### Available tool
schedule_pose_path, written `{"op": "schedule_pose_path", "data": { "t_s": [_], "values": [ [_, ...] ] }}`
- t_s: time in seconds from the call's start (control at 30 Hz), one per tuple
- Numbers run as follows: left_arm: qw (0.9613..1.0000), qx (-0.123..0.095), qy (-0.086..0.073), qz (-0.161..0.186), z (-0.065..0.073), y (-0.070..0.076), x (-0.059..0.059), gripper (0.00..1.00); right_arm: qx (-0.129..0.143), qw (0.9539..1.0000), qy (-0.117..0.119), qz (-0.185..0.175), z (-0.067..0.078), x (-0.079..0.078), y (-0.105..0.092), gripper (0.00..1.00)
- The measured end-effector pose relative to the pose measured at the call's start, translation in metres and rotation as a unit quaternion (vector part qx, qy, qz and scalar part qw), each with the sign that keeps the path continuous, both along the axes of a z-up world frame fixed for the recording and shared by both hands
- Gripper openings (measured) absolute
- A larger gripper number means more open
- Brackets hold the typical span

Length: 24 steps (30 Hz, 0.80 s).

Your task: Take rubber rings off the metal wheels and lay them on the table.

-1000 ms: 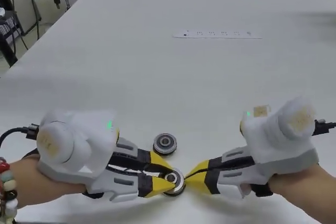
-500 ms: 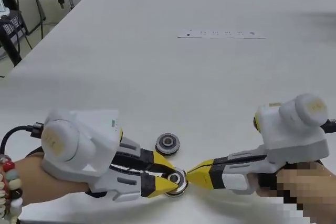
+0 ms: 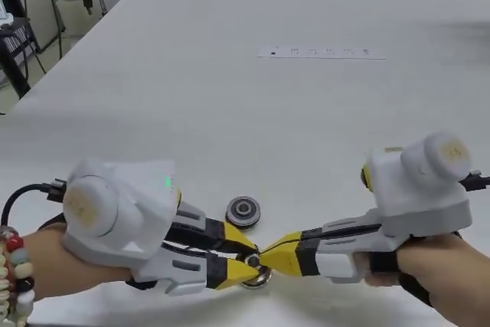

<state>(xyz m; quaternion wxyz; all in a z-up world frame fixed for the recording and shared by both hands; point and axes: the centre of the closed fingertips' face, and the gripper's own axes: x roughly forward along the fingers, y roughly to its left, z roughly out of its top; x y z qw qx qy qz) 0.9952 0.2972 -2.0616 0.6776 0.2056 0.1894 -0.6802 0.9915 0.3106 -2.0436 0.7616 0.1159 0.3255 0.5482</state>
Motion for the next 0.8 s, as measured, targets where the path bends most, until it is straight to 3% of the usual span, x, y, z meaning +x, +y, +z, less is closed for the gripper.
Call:
{"op": "schedule_pose_path", "data": {
  "t_s": [0.07, 0.13, 0.23, 0.33, 0.43, 0.57, 0.67, 0.73, 0.8],
  "values": [
    [1.0000, 0.000, -0.001, 0.001, 0.000, 0.000, 0.000, 0.08, -0.051, 0.9981, -0.034, 0.009, -0.011, 0.005, -0.006, 0.00],
    [1.0000, 0.001, -0.003, 0.005, 0.000, -0.001, 0.000, 0.08, -0.033, 0.9993, -0.015, 0.003, -0.010, 0.003, -0.004, 0.00],
    [0.9999, 0.007, -0.008, 0.002, 0.001, -0.001, -0.001, 0.08, -0.042, 0.9990, -0.016, 0.000, -0.013, 0.003, -0.008, 0.00],
    [0.9999, 0.013, 0.001, 0.001, 0.001, -0.001, 0.000, 0.08, -0.040, 0.9991, -0.013, -0.007, -0.012, 0.004, -0.012, 0.00],
    [0.9992, 0.036, 0.018, 0.005, 0.002, 0.002, 0.001, 0.08, -0.040, 0.9990, -0.014, -0.013, -0.009, 0.005, -0.015, 0.00],
    [0.9995, 0.030, -0.010, -0.009, 0.012, 0.007, 0.004, 0.08, -0.040, 0.9988, -0.016, -0.021, -0.006, 0.007, -0.021, 0.00],
    [0.9997, 0.023, -0.004, -0.006, 0.019, 0.012, 0.008, 0.11, -0.041, 0.9987, -0.014, -0.027, -0.004, 0.006, -0.023, 0.00],
    [0.9998, 0.020, 0.004, 0.001, 0.023, 0.017, 0.010, 0.18, -0.043, 0.9985, -0.016, -0.029, -0.002, 0.005, -0.024, 0.00],
    [0.9999, 0.013, 0.001, 0.002, 0.029, 0.021, 0.012, 0.25, -0.043, 0.9985, -0.015, -0.031, 0.000, 0.004, -0.025, 0.00]
  ]
}}
